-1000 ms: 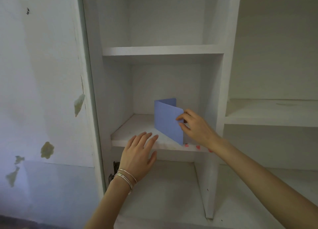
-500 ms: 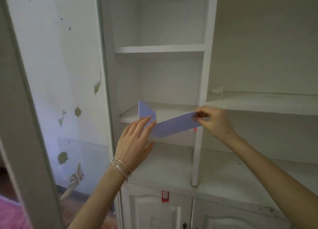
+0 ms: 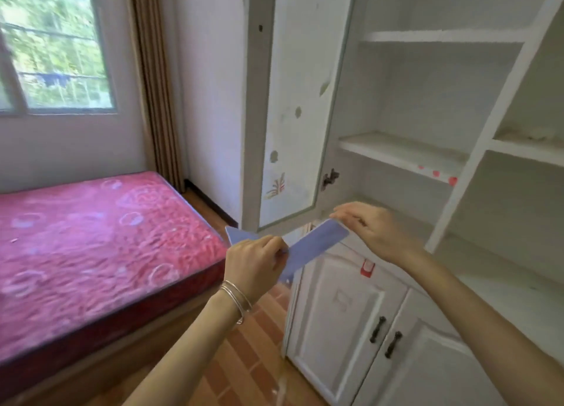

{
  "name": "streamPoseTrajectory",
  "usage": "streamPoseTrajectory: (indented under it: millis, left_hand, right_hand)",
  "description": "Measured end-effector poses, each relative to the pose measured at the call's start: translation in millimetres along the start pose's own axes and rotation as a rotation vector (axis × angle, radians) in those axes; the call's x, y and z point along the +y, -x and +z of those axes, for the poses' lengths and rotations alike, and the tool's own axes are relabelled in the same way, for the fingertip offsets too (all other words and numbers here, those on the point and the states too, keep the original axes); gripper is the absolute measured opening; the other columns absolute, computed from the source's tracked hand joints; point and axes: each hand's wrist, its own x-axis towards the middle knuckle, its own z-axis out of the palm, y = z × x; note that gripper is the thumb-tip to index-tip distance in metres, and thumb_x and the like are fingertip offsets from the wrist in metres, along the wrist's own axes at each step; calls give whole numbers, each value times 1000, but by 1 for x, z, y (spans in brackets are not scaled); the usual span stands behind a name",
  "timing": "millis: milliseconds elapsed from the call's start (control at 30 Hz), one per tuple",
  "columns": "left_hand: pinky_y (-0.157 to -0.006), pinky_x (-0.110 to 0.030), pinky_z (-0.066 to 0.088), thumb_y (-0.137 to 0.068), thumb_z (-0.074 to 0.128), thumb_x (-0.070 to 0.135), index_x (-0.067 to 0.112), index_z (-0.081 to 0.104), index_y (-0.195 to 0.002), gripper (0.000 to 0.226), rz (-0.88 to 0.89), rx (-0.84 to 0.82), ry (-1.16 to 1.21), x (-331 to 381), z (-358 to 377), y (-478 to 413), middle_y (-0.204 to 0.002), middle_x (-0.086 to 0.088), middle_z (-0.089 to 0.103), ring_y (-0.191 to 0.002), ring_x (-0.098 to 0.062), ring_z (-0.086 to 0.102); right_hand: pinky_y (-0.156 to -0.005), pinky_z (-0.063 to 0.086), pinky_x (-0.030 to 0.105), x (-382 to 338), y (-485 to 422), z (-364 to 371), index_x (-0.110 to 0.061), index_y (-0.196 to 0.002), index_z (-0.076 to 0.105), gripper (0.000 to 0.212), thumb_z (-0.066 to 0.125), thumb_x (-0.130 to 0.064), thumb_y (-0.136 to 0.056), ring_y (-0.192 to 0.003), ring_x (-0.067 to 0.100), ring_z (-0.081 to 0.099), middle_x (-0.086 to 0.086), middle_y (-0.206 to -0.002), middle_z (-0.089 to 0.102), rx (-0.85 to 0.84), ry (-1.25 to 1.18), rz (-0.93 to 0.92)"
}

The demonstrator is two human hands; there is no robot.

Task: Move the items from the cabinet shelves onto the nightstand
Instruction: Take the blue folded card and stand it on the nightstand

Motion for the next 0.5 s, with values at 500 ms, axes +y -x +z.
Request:
streamPoseTrajectory:
  millis: [500]
  left_hand:
    - [-40, -21, 31, -59, 75, 26, 21, 56, -61, 20, -292, -199, -551, -146, -300, 231, -55, 6, 53, -45, -15, 54]
  right_hand:
    - [-53, 49, 19, -318, -31, 271, 6, -80, 67, 20, 60, -11, -88, -62, 22, 53, 15, -73, 55, -799, -603, 231]
